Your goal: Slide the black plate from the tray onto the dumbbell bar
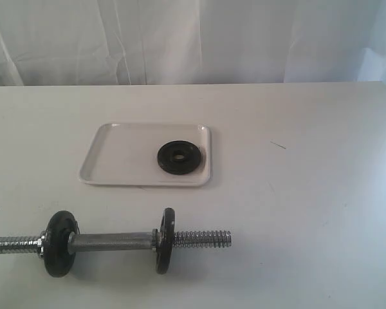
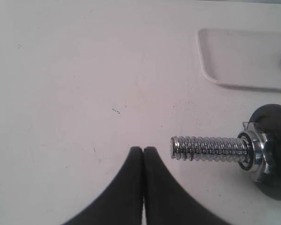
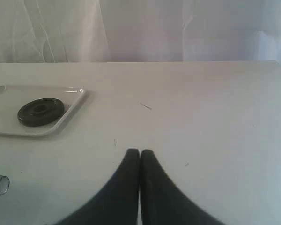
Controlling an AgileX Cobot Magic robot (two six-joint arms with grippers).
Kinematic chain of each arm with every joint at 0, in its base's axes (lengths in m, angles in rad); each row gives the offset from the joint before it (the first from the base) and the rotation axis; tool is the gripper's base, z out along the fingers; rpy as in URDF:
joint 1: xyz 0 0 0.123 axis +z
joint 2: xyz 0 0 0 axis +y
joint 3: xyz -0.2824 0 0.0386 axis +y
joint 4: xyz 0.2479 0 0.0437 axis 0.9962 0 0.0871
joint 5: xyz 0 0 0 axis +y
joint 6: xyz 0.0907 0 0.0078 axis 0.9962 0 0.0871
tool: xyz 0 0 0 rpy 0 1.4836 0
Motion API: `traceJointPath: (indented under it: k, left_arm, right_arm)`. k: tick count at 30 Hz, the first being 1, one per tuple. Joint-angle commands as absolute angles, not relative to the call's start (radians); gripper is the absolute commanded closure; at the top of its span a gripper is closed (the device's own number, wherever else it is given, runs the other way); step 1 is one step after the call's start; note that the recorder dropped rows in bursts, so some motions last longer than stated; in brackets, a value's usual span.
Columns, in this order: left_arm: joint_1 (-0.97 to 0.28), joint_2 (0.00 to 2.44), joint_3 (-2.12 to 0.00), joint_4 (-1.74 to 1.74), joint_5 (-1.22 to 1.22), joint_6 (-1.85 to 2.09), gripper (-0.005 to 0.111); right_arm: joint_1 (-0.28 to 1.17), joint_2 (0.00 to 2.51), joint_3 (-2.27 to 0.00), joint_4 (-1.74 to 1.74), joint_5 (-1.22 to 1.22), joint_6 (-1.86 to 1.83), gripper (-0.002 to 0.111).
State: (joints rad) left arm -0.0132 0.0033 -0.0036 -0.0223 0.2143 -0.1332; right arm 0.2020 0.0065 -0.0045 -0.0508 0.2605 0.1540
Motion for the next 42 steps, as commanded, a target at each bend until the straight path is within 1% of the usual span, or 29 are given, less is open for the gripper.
traceJointPath:
  k: [1,4,11,15,18,36,42]
  left_arm:
    - [-0.012,0.0,-0.043,0.0,0.21,-0.13,0.107]
    - [-0.012,0.0,-0.101,0.006,0.21,-0.13,0.107]
    - [-0.012,0.0,-0.311,0.05,0.206,-0.13,0.107]
    - [-0.012,0.0,-0.374,0.05,0.142,-0.13,0.107]
    - [-0.012,0.0,-0.375,0.05,0.081,-0.13,0.107]
    - [-0.012,0.0,-0.375,0.05,0.071,-0.136,0.107]
    - [-0.012,0.004,-0.375,0.05,-0.052,-0.135,0.107]
  right_arm:
    - [0.202,0.0,0.0,-0.052,0.261,0.161,0.108]
    - [0.202,0.0,0.0,-0.052,0.261,0.161,0.108]
    - [0.202,0.0,0.0,-0.052,0.261,0.161,0.108]
    - [0.202,0.0,0.0,-0.052,0.261,0.161,0.108]
    - [0.202,0.0,0.0,-0.052,0.261,0.161,0.108]
    - [0.202,0.0,0.0,-0.052,0.261,0.161,0.108]
    - [0.202,0.0,0.0,-0.052,0.261,0.161,0.108]
